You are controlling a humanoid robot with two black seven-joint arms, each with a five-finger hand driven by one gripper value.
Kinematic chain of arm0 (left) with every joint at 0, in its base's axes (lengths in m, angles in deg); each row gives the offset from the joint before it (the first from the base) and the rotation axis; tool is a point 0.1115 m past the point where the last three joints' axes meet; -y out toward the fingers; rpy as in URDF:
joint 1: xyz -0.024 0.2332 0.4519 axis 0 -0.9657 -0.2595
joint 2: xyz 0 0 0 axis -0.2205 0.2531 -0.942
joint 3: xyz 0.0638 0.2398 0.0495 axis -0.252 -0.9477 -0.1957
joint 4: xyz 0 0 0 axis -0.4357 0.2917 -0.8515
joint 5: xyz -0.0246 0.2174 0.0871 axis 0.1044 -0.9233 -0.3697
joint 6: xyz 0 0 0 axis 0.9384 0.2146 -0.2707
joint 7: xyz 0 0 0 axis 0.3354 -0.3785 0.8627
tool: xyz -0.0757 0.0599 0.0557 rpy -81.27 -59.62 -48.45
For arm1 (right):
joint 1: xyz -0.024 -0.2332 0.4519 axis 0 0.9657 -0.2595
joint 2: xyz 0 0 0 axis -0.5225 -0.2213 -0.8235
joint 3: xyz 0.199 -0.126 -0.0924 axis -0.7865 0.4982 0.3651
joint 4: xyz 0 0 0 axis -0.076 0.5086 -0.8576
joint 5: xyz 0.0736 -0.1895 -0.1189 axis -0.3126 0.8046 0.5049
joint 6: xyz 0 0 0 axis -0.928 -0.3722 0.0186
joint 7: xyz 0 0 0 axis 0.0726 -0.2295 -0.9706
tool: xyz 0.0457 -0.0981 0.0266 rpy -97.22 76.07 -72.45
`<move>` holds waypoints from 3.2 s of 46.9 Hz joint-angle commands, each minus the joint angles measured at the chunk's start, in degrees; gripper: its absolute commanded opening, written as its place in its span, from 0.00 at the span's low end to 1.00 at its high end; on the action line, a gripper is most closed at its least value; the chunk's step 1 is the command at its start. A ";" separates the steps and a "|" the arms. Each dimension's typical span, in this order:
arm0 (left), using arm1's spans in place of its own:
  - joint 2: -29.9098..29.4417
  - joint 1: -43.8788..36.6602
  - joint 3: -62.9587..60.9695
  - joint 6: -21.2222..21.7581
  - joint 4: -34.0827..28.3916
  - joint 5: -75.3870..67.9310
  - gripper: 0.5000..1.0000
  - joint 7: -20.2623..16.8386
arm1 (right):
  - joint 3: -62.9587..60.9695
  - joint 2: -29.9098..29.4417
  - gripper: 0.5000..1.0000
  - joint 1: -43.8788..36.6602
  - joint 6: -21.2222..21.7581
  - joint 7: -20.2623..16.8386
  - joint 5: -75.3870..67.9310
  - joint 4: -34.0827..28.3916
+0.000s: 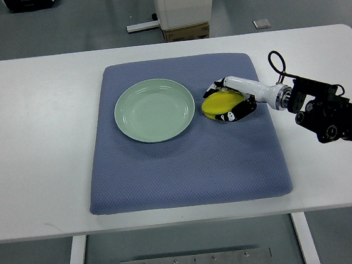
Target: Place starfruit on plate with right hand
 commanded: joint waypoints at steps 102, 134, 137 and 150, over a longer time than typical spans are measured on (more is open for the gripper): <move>0.00 0.00 -0.03 0.00 0.00 0.00 1.00 0.00 | 0.84 -7.65 0.09 -10.30 2.03 -14.09 -0.74 -12.15; 0.00 0.00 -0.03 0.00 -0.09 0.00 1.00 0.00 | -8.21 -7.65 1.00 -10.56 2.03 -14.35 -4.87 -11.80; 0.00 0.00 0.06 0.00 0.00 0.00 1.00 0.00 | -10.76 -7.65 1.00 -10.56 2.03 -14.79 -6.19 -11.71; 0.00 0.00 0.06 0.00 0.00 0.00 1.00 0.00 | -18.93 -4.22 1.00 -9.25 1.94 -18.66 -16.29 -9.25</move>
